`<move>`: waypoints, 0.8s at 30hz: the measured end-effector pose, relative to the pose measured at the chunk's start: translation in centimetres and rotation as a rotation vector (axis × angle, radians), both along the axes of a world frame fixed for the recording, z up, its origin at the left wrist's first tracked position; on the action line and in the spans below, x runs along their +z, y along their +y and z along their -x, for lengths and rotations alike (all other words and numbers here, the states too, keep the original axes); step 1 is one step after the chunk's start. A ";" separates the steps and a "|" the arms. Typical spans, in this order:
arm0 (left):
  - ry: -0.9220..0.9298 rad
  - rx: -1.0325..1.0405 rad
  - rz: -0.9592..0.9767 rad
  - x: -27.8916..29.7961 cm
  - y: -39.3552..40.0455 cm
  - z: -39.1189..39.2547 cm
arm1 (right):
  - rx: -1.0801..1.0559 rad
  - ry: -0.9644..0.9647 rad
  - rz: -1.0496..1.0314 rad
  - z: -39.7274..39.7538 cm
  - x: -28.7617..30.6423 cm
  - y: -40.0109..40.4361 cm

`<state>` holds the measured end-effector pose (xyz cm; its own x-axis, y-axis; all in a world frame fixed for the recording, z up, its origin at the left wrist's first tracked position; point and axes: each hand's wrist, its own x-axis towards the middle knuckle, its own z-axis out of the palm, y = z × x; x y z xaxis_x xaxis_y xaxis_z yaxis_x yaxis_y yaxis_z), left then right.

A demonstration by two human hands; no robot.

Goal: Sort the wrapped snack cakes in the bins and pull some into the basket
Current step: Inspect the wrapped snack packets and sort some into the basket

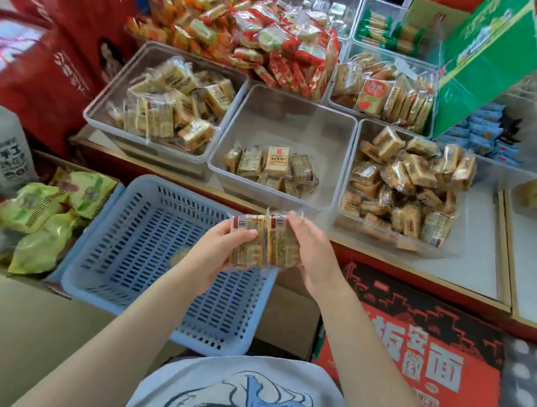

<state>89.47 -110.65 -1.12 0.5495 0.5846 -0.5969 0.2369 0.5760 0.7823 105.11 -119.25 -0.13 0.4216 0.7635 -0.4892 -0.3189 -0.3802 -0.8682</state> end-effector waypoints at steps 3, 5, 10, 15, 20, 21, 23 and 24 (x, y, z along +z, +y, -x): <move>0.009 -0.006 -0.019 0.1 1.0 1.2 | -0.037 0.005 -0.016 1.6 -0.2 0.9; 0.024 -0.001 -0.026 0.2 1.6 2.1 | -0.054 0.004 -0.018 2.4 -0.2 1.3; -0.035 0.009 -0.024 0.4 2.4 3.7 | -0.032 -0.010 0.005 3.9 -0.1 1.8; -0.058 -0.049 -0.025 0.3 2.8 4.4 | -0.030 -0.083 0.052 5.2 0.1 1.5; -0.115 -0.077 0.035 0.7 2.5 4.5 | -0.086 -0.118 0.040 5.2 0.4 0.5; -0.127 -0.065 0.043 0.8 2.5 4.5 | -0.104 -0.127 0.032 5.1 0.4 0.4; -0.153 -0.039 0.066 1.0 2.4 4.6 | -0.130 -0.129 0.018 5.1 0.4 0.4; -0.169 -0.031 0.082 1.2 2.4 4.7 | -0.140 -0.125 0.011 5.1 0.6 0.4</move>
